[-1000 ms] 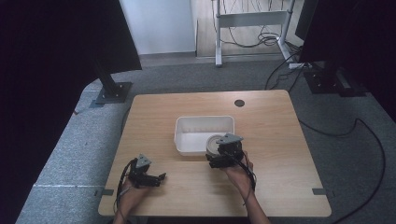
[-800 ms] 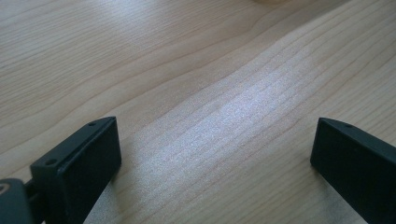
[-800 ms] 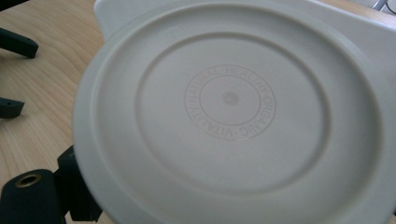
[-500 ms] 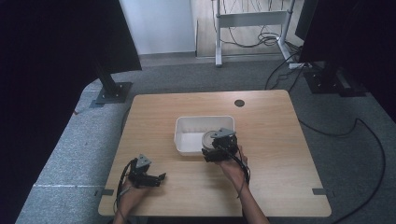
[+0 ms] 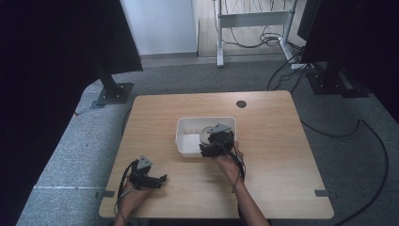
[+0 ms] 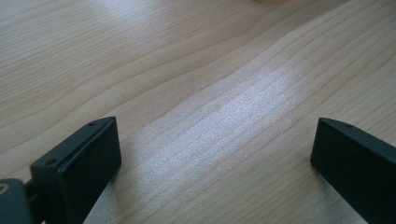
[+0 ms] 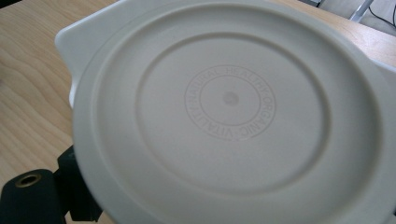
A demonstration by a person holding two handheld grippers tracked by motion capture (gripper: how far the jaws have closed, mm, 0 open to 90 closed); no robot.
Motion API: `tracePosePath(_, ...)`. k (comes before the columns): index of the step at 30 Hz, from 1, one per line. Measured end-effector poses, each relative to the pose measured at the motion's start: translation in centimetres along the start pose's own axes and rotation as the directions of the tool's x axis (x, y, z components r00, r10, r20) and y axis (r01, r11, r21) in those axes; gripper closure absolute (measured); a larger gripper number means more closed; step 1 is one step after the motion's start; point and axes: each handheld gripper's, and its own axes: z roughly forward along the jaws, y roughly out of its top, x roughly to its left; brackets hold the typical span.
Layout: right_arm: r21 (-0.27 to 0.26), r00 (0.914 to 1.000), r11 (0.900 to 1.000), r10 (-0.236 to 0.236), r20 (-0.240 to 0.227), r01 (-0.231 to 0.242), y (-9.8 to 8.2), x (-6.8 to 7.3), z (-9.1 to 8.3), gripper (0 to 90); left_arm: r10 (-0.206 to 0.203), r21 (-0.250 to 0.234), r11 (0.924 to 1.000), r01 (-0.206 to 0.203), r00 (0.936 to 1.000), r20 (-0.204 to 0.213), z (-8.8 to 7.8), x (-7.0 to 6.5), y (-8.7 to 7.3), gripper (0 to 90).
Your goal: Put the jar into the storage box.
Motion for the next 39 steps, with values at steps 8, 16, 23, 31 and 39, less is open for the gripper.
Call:
tracePosePath(8,0.012,0.9989,1.0,0.013,0.045,-0.013,0.0,0.0,1.6,9.4,0.004,0.004,1.0,-0.004,1.0,0.0,0.0,0.0,0.0,1.4)
tracePosePath(16,0.032,0.9973,0.999,0.023,0.07,-0.025,-0.5,0.0,3.0,9.4,0.003,0.004,1.0,-0.003,1.0,0.001,0.0,0.0,0.0,1.4)
tracePosePath(23,0.054,0.9958,0.998,0.034,0.085,-0.039,-1.3,-0.2,3.9,9.4,0.004,0.004,1.0,-0.004,1.0,0.0,0.0,0.0,0.0,1.4)
tracePosePath(31,0.062,0.9952,0.997,0.043,0.088,-0.048,-1.9,-0.4,4.5,9.4,0.004,0.004,1.0,-0.004,1.0,0.0,0.0,0.0,0.0,1.4)
tracePosePath(39,0.066,0.9947,0.994,0.085,0.058,-0.089,-2.0,-1.0,4.6,9.3,0.003,0.004,1.0,-0.003,1.0,0.001,0.0,0.0,0.0,1.4)
